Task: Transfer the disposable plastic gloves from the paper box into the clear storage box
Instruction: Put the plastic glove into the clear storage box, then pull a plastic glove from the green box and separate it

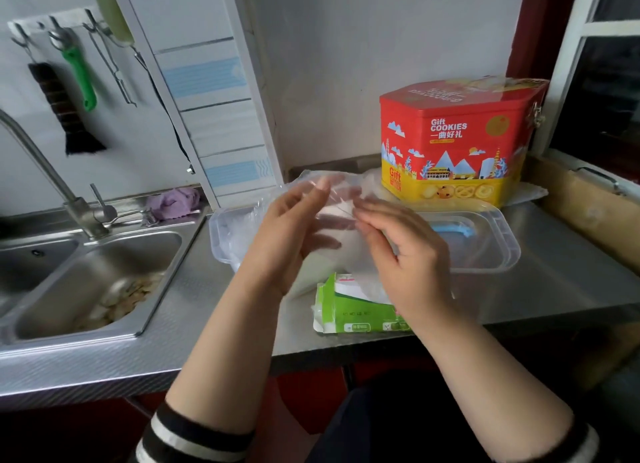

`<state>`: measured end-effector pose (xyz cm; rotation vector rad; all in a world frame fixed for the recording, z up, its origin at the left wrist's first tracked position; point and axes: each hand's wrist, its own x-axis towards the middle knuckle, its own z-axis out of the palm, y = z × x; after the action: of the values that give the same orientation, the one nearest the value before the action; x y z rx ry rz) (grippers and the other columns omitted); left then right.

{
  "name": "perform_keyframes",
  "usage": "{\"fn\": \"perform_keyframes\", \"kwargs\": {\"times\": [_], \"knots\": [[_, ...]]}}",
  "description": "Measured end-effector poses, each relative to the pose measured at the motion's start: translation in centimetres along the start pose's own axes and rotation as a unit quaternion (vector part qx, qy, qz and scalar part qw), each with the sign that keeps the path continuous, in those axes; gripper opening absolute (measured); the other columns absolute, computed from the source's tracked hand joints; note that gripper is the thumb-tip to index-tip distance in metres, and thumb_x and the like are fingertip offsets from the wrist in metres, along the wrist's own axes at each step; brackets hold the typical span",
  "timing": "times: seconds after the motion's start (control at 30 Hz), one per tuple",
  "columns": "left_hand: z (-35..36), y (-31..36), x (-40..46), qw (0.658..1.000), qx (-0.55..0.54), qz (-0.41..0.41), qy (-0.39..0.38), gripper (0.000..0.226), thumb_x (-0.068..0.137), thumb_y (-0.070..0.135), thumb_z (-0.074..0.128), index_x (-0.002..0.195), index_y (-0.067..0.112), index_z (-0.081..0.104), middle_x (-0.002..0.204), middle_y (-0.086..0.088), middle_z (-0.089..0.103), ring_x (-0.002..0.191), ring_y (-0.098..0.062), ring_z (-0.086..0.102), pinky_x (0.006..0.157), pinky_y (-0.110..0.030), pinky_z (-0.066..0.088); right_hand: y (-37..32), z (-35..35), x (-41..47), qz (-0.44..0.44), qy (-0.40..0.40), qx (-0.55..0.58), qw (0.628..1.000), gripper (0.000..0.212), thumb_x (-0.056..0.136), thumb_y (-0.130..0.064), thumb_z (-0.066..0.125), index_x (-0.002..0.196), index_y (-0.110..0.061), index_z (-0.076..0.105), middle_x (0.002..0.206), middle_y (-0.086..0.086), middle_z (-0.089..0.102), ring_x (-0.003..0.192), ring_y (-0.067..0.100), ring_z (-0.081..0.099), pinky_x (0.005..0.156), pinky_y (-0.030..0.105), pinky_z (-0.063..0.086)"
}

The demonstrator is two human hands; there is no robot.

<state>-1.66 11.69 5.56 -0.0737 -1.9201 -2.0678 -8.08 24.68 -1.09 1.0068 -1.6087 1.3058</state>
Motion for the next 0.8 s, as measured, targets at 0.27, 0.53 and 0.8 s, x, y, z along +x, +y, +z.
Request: {"fn": "perform_keyframes", "kwargs": {"times": [0.27, 0.53, 0.8], "knots": [[-5.5, 0.0, 3.1, 0.956, 0.123, 0.049, 0.261, 0.03, 0.097, 0.004, 0.044, 0.123, 0.019, 0.048, 0.095, 0.005, 0.073, 0.063, -0.008, 0.069, 0.05, -0.018, 0.048, 2.0, 7.5, 5.1, -0.074, -0.206, -0.084, 0.972, 0.032, 0.093, -0.022, 0.054, 0.119, -0.007, 0.067, 0.127, 0.006, 0.064, 0.123, 0.023, 0.056, 0.104, 0.035, 0.041], [-10.5, -3.0, 3.9, 0.819, 0.513, 0.032, 0.256, 0.06, 0.091, 0.007, 0.056, 0.146, 0.02, 0.033, 0.137, -0.003, 0.053, 0.106, -0.024, 0.06, 0.092, -0.037, 0.047, 3.6, 12.0, 8.9, 0.118, -0.563, -0.103, 0.811, 0.045, 0.092, -0.031, 0.063, 0.135, -0.023, 0.055, 0.141, -0.005, 0.053, 0.124, 0.017, 0.052, 0.08, 0.015, 0.041], [-10.6, -2.0, 6.3, 0.661, 0.735, -0.138, -0.052, 0.03, 0.093, 0.041, 0.048, 0.107, 0.021, 0.066, 0.108, 0.002, 0.069, 0.099, -0.021, 0.06, 0.091, -0.033, 0.046, 5.2, 15.3, 7.9, 0.182, -0.674, -0.057, 0.714, 0.013, 0.095, -0.012, 0.056, 0.103, -0.015, 0.065, 0.091, -0.001, 0.061, 0.081, 0.017, 0.052, 0.062, 0.009, 0.037]]}}
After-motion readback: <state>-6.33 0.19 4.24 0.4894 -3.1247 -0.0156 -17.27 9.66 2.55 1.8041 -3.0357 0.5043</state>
